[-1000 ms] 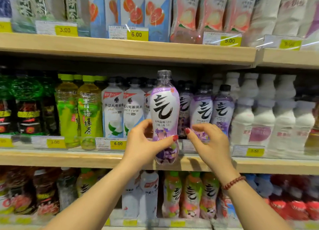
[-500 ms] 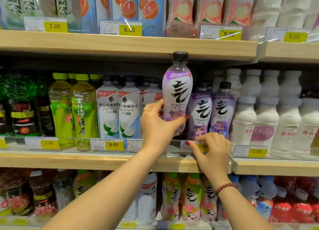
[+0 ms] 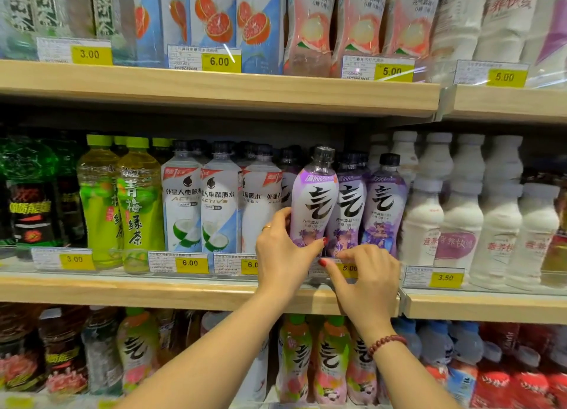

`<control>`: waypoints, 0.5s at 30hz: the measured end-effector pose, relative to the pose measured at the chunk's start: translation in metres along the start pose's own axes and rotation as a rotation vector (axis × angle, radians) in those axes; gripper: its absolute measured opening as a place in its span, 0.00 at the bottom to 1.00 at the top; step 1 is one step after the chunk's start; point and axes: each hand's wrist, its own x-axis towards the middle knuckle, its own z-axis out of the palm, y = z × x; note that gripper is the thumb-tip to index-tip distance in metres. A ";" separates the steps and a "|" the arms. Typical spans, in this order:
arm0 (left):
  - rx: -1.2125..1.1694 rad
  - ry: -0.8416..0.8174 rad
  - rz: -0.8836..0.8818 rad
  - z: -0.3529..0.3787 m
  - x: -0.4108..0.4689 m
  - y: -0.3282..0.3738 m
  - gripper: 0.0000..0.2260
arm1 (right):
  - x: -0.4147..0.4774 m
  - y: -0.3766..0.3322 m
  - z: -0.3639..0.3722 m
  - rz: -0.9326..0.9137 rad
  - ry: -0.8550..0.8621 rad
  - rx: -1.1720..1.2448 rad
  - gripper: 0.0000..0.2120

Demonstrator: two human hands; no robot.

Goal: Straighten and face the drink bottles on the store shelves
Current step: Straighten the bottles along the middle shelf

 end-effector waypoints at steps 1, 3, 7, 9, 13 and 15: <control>0.011 -0.009 0.000 0.000 -0.001 -0.001 0.29 | 0.000 0.000 0.000 -0.004 0.004 -0.005 0.17; 0.040 -0.022 0.007 -0.001 -0.001 -0.003 0.29 | -0.001 0.001 0.001 -0.013 0.007 -0.008 0.18; 0.104 -0.061 0.025 -0.004 0.000 -0.006 0.28 | -0.002 0.002 0.001 -0.020 0.011 -0.013 0.19; 0.130 -0.073 0.027 -0.006 0.003 -0.005 0.26 | -0.002 0.001 0.001 -0.016 0.010 -0.014 0.19; 0.175 -0.090 0.016 -0.009 0.007 -0.004 0.20 | -0.002 0.001 0.000 -0.015 0.008 -0.017 0.19; 0.193 -0.102 0.027 -0.008 0.007 -0.004 0.19 | -0.001 0.000 0.000 -0.009 0.002 -0.014 0.20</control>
